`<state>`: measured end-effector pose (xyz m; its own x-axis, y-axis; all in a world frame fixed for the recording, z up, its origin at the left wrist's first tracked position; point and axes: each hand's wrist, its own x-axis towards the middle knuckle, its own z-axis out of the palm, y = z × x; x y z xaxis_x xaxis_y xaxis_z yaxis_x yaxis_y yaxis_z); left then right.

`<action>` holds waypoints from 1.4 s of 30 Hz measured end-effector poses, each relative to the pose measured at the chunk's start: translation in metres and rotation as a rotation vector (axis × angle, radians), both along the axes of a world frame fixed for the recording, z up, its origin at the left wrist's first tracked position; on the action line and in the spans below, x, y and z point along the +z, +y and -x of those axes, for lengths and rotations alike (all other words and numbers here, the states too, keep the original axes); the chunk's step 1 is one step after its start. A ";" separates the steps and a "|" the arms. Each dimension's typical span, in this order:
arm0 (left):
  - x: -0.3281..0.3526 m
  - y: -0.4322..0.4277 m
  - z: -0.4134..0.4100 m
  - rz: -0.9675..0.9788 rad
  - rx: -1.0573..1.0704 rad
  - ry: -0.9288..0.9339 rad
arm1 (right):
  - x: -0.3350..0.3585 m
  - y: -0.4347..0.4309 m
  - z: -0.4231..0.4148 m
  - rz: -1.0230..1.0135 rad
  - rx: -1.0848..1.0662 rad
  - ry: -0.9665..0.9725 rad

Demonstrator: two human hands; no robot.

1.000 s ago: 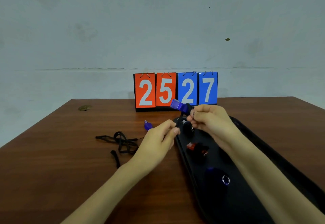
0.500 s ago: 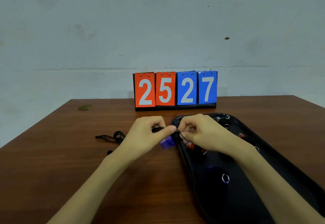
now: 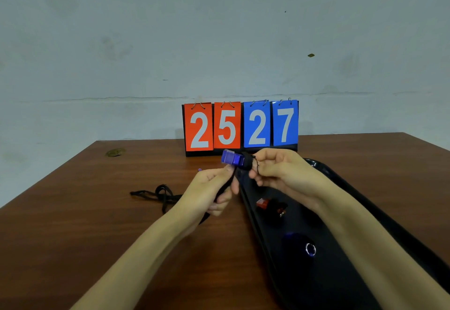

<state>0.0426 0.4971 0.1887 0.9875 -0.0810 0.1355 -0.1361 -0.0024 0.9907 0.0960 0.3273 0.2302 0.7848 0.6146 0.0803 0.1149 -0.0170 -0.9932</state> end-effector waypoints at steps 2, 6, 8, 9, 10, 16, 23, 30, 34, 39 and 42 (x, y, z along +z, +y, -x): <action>-0.004 -0.005 -0.001 -0.078 0.010 -0.010 | -0.002 0.001 -0.003 -0.032 -0.086 0.049; -0.012 -0.014 0.002 -0.432 0.048 -0.140 | -0.009 0.010 -0.003 0.158 -0.428 -0.203; -0.017 -0.016 0.005 -0.652 0.112 -0.247 | -0.014 0.010 -0.002 0.356 -0.592 -0.475; -0.019 -0.017 0.006 -0.724 0.139 -0.295 | -0.016 0.010 -0.003 0.431 -0.623 -0.564; -0.019 -0.017 0.006 -0.760 0.160 -0.330 | -0.017 0.009 -0.003 0.491 -0.626 -0.627; -0.007 -0.006 0.004 -0.685 0.311 -0.373 | -0.018 0.007 -0.006 0.692 -0.407 -0.728; 0.004 0.005 0.000 -0.526 0.366 -0.336 | -0.009 0.005 0.002 0.520 0.067 -0.598; 0.011 0.003 0.005 0.011 0.116 -0.023 | 0.000 0.001 0.007 0.126 0.179 -0.247; 0.006 -0.006 0.003 0.029 0.131 -0.006 | -0.005 0.004 0.004 0.029 0.099 -0.094; -0.004 -0.009 0.001 -0.078 0.147 -0.068 | -0.006 0.008 0.001 -0.025 -0.116 -0.070; -0.008 -0.013 0.000 -0.258 0.176 -0.113 | -0.008 0.011 -0.002 0.025 -0.260 -0.116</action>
